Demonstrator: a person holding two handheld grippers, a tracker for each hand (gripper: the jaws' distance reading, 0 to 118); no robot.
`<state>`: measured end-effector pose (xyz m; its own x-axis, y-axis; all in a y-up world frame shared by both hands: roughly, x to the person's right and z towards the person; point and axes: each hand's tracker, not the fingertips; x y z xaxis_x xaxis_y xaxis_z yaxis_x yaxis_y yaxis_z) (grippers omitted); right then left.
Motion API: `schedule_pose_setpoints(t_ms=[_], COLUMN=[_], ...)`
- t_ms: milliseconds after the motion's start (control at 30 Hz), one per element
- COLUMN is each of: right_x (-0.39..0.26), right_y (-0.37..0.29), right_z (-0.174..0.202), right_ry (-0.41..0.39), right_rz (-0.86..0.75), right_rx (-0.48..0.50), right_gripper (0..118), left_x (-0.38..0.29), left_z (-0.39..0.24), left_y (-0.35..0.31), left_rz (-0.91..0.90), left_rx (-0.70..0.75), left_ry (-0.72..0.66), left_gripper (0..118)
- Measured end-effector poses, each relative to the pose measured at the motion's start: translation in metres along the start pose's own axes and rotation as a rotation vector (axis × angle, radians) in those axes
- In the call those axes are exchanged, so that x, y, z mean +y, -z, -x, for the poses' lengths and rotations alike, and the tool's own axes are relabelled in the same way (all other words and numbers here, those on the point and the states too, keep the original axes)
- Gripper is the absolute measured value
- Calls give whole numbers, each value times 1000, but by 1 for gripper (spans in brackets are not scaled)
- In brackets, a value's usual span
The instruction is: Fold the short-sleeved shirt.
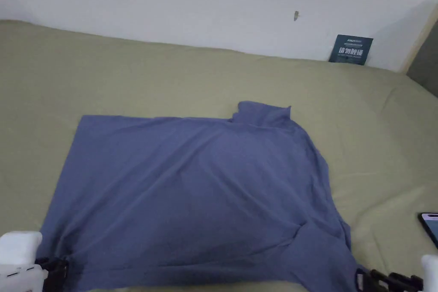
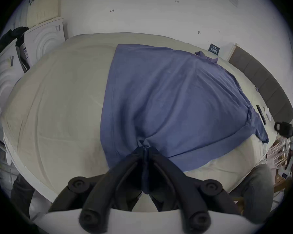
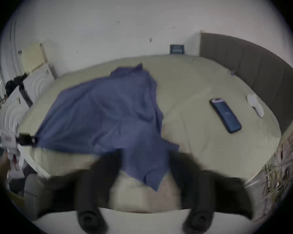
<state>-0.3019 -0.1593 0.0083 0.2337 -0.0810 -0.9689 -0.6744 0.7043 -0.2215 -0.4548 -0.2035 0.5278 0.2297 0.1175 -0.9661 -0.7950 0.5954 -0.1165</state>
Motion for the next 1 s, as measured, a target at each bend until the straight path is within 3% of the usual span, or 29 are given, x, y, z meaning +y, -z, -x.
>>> schedule_pose_setpoints(t_ms=[33, 100, 200, 233, 300, 333, 367, 400, 467, 533, 800, 1000], right_x=[-2, -8, -14, -15, -14, -14, -13, -11, -8, -5, 32, 92], right_y=[10, 20, 39, 43, 51, 54, 58, 59, 54, 49, 21, 30], right_z=[0, 8, 20, 22, 24, 22, 20, 18, 9, 8, 17, 18], right_ry=[-31, -91, -168, -172, -178, -175, -166, -157, -61, -31, -102, -151], right_rz=[56, 106, 145, 144, 151, 182, 189, 177, 153, 116, 74, 53], right_rx=[40, 109, 61, 60, 36, 16, -11, -29, 45, 50, 73, 108], right_gripper=[95, 93, 92, 86, 47, 14, 4, 3, 3, 3, 3, 3], left_x=[-1, 1, 1, 0, -2, -3, -3, -3, -4, -4, 11, 61], left_z=[3, 6, 2, 3, 5, 6, 7, 8, 7, 8, 8, 10], left_y=[-1, -1, -1, -1, 1, 1, 2, 3, 2, 2, -17, -27], left_rz=[-4, -11, -15, -13, -14, -16, -16, -14, -13, -15, -57, -100], left_rx=[-4, -11, -18, -18, -19, -19, -20, -23, -27, -31, -49, -64], left_ry=[0, -15, -29, -29, -27, -24, -22, -23, -24, -24, -19, -4], left_gripper=[7, 7, 7, 7, 7, 7, 7, 7, 7, 7, 7, 7])
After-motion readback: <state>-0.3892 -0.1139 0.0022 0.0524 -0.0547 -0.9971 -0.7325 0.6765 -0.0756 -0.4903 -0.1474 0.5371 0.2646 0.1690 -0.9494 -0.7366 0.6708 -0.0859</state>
